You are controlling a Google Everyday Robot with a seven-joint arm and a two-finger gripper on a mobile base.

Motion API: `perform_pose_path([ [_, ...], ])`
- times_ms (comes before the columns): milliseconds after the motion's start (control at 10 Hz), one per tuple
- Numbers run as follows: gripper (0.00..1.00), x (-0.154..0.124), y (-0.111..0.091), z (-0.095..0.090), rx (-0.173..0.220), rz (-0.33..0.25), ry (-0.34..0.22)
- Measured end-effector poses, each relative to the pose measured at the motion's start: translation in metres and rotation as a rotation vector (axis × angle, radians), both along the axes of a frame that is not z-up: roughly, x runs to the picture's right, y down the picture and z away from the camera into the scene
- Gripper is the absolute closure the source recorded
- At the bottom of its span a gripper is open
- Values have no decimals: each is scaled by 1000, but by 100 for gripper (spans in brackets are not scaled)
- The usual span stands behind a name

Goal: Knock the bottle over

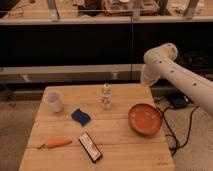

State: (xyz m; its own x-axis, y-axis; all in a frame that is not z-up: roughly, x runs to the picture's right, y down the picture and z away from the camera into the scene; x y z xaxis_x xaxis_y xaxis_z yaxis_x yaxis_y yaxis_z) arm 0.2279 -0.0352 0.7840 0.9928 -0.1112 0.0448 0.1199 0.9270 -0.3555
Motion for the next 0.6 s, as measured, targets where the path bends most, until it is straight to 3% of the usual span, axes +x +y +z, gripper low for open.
perform_pose_path([
  [100, 93, -2, -3, 2, 1, -2, -5],
  [600, 93, -5, -14, 14, 5, -9, -15],
])
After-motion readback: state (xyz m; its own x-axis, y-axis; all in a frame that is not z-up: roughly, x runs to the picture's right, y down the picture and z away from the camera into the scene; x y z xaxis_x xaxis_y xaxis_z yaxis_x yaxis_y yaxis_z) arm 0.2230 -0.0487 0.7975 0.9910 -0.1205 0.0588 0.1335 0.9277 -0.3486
